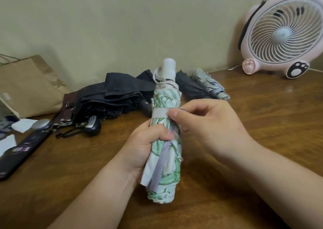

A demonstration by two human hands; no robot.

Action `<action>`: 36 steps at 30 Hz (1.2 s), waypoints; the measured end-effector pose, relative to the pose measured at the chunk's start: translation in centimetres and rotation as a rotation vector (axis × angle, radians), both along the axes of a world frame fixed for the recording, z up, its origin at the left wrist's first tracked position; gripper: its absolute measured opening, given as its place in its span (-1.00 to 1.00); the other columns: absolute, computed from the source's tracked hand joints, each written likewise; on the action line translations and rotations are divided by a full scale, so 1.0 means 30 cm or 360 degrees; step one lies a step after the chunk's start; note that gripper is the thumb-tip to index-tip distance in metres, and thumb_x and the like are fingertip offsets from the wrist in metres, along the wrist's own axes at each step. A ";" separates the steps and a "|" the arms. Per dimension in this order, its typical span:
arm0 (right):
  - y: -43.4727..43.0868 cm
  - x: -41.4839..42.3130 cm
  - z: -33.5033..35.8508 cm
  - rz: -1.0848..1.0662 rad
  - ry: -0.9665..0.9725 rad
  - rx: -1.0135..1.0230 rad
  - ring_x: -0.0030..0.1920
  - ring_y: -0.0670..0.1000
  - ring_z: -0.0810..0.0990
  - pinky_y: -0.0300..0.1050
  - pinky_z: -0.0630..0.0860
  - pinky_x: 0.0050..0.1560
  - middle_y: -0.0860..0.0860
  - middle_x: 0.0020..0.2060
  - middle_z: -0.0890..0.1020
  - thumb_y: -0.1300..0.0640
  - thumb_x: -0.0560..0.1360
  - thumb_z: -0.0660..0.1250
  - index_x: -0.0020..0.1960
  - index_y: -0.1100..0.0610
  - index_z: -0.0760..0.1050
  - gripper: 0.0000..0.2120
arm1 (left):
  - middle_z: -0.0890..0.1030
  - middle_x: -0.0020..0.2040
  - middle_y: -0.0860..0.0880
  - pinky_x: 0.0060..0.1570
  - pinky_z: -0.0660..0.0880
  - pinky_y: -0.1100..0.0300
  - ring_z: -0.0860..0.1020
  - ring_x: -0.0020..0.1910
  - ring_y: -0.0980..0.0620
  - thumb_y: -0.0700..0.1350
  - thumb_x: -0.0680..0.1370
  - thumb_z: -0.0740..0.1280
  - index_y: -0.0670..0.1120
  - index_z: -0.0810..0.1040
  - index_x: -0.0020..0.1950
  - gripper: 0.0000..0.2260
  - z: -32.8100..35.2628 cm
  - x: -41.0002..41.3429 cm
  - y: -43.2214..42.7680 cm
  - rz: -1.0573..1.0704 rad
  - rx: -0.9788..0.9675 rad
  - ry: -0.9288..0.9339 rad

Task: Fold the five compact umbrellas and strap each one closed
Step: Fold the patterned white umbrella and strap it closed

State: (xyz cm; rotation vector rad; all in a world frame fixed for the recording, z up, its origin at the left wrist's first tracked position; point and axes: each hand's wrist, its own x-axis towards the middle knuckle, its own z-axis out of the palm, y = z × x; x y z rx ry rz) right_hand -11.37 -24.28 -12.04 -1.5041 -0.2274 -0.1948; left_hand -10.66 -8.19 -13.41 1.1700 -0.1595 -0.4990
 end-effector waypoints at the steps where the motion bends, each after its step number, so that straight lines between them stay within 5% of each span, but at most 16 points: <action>1: 0.010 -0.009 -0.016 -0.0176 -0.0291 -0.0183 -0.31 -0.02 0.64 -0.17 0.53 -0.30 0.07 -0.32 0.67 0.19 0.46 0.55 -0.23 0.20 0.69 -0.87 | 0.60 -0.02 -0.31 -0.14 0.62 -0.07 0.63 -0.15 -0.22 -0.32 0.27 0.34 -0.18 0.62 0.22 -0.50 -0.004 -0.004 -0.006 -0.0009 -0.0119 -0.0067; 4: 0.026 -0.034 -0.055 -0.0425 -0.1036 -0.0608 -0.22 -0.03 0.58 -0.25 0.46 -0.18 -0.02 -0.25 0.59 0.20 0.46 0.56 -0.16 0.10 0.71 -0.94 | 0.59 0.08 -0.33 0.10 0.59 -0.18 0.63 0.05 -0.29 -0.41 0.23 0.25 -0.14 0.68 0.17 -0.45 -0.011 -0.017 -0.020 0.0028 -0.0406 -0.0191; 6: 0.024 -0.049 -0.062 -0.0474 -0.1224 -0.0681 -0.19 -0.01 0.55 -0.20 0.45 -0.13 0.01 -0.21 0.58 0.19 0.48 0.53 -0.09 0.16 0.72 -0.96 | 0.59 0.06 -0.32 0.17 0.55 -0.20 0.64 0.04 -0.28 -0.43 0.15 0.25 -0.12 0.68 0.19 -0.36 -0.014 -0.023 -0.021 0.0054 -0.0549 -0.0271; 15: 0.045 -0.053 -0.071 -0.0483 -0.1288 -0.0624 -0.05 0.08 0.62 -0.11 0.51 -0.06 0.09 -0.05 0.62 0.23 0.46 0.55 -0.06 0.23 0.73 -0.92 | 0.61 0.06 -0.28 0.26 0.46 -0.17 0.58 0.09 -0.26 -0.34 0.18 0.30 -0.13 0.65 0.26 -0.37 -0.031 -0.021 -0.005 -0.0096 -0.0669 -0.0302; 19: 0.043 -0.045 -0.059 -0.0455 -0.1301 -0.0615 -0.02 0.11 0.64 -0.05 0.55 -0.08 0.09 -0.03 0.64 0.25 0.48 0.52 -0.02 0.21 0.73 -0.91 | 0.60 0.07 -0.28 0.23 0.51 -0.13 0.60 0.09 -0.23 -0.27 0.21 0.51 -0.18 0.62 0.25 -0.42 -0.027 -0.023 -0.003 -0.0200 -0.0704 -0.0195; 21: 0.047 -0.051 -0.039 -0.0363 -0.1125 -0.0482 -0.15 0.07 0.66 -0.06 0.58 -0.18 0.05 -0.12 0.64 0.24 0.50 0.51 -0.06 0.17 0.74 -0.96 | 0.56 0.06 -0.31 0.14 0.55 -0.09 0.60 0.04 -0.21 -0.22 0.27 0.56 -0.24 0.55 0.27 -0.43 -0.017 -0.020 0.000 -0.0262 -0.0630 -0.0076; 23: 0.044 -0.043 -0.011 -0.0056 -0.0555 0.0053 -0.38 0.07 0.62 -0.05 0.56 -0.41 0.04 -0.24 0.62 0.20 0.54 0.48 -0.18 0.16 0.72 -0.87 | 0.57 -0.12 -0.22 -0.16 0.59 0.06 0.61 -0.21 -0.10 -0.16 0.32 0.55 -0.28 0.54 0.14 -0.55 -0.015 -0.016 0.000 -0.0356 -0.0509 -0.0016; 26: -0.014 0.011 0.003 0.0016 -0.0077 0.0503 -0.36 0.03 0.55 -0.12 0.46 -0.36 0.11 -0.33 0.60 0.08 0.55 0.37 -0.18 0.20 0.70 -0.76 | 0.47 -0.19 -0.13 -0.30 0.48 0.16 0.52 -0.32 -0.01 -0.12 0.41 0.41 -0.24 0.53 0.10 -0.68 -0.006 -0.014 -0.002 -0.0494 -0.0574 0.0041; 29: -0.061 0.061 -0.014 0.0024 0.0069 0.0417 -0.31 0.02 0.50 -0.07 0.40 -0.26 0.10 -0.33 0.58 0.19 0.46 0.45 -0.11 0.27 0.67 -0.87 | 0.44 -0.14 -0.15 -0.30 0.44 0.16 0.52 -0.30 -0.03 -0.14 0.46 0.30 -0.21 0.33 0.28 -0.58 -0.003 -0.011 -0.004 -0.0639 -0.0747 0.0083; 32: -0.068 0.065 -0.048 0.0296 0.0168 0.0117 -0.14 0.09 0.54 0.06 0.44 -0.06 0.10 -0.23 0.64 0.09 0.39 0.45 -0.03 0.23 0.69 -0.76 | 0.37 -0.20 -0.14 -0.33 0.44 0.15 0.52 -0.31 -0.01 -0.11 0.44 0.31 -0.18 0.33 0.16 -0.65 -0.013 -0.010 -0.005 -0.0755 -0.0690 0.0043; 36: -0.059 0.033 -0.026 0.0676 0.0265 0.0173 -0.11 0.14 0.66 0.05 0.55 0.07 0.16 -0.09 0.68 0.04 0.47 0.39 0.14 0.29 0.61 -0.63 | 0.39 -0.22 -0.13 -0.32 0.47 0.16 0.54 -0.31 0.00 -0.11 0.42 0.35 -0.16 0.35 0.15 -0.64 -0.014 -0.008 0.003 -0.0812 -0.0607 0.0094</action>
